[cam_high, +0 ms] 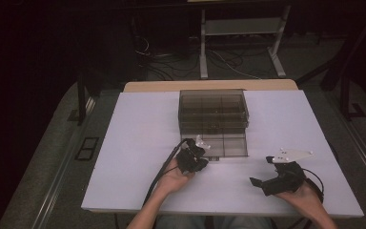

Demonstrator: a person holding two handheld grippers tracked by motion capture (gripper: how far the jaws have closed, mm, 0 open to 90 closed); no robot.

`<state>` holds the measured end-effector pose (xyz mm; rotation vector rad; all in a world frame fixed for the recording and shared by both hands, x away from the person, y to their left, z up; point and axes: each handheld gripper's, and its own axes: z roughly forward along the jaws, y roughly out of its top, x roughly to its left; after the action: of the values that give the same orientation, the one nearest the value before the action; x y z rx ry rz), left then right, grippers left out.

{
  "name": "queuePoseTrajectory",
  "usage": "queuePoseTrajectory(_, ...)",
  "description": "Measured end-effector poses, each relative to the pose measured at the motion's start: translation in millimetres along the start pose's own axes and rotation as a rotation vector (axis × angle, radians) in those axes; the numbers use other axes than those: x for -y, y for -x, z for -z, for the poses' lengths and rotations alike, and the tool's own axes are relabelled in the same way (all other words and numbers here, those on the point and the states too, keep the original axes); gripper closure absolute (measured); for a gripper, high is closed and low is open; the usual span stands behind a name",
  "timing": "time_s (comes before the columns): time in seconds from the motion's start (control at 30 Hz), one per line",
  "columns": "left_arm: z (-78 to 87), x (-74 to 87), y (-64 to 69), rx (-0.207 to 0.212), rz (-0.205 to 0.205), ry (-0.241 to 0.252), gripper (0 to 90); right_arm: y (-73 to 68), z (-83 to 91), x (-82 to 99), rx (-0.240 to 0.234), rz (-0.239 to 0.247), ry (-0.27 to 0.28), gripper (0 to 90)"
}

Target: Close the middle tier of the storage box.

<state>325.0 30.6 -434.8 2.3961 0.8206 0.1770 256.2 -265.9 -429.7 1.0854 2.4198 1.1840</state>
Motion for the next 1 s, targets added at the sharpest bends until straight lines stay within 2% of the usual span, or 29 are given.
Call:
queuePoseTrajectory(0.07,-0.5,-0.4,-2.3,-0.014,0.01,0.005,88.9,0.2,-0.1,0.0,0.003,0.001,-0.001,0.0)
queuePoseTrajectory(0.13,-1.2,-0.3,-2.1,-0.01,0.026,0.008,89.0,0.0,-0.1,0.1,0.001,0.001,0.0,0.0)
queuePoseTrajectory(0.23,-0.6,0.6,-1.9,-0.015,0.012,0.009,89.0,0.5,-0.4,0.1,0.001,0.002,-0.001,0.0)
queuePoseTrajectory(0.47,-2.5,1.9,-1.5,-0.045,0.015,0.045,89.1,0.7,0.6,0.2,0.004,-0.003,0.0,0.0)
queuePoseTrajectory(0.6,-4.1,0.8,-0.9,-0.044,0.023,0.06,89.1,1.2,0.6,0.3,0.002,-0.001,0.001,0.0)
queuePoseTrajectory(0.63,-3.6,0.8,-0.7,-0.053,0.013,0.06,89.1,1.4,0.6,0.4,0.001,-0.001,0.002,0.0)
queuePoseTrajectory(0.73,-1.2,0.3,-1.0,-0.058,0.015,0.083,89.1,1.6,0.7,0.4,0.003,-0.001,0.004,0.0)
queuePoseTrajectory(0.83,3.6,-1.5,-1.7,-0.068,0.036,0.12,89.1,1.3,0.5,0.3,0.002,-0.001,0.0,0.0)
queuePoseTrajectory(1.0,6.6,-5.6,-6.6,-0.055,0.033,0.122,89.1,1.1,0.5,0.1,0.002,0.0,0.0,0.0)
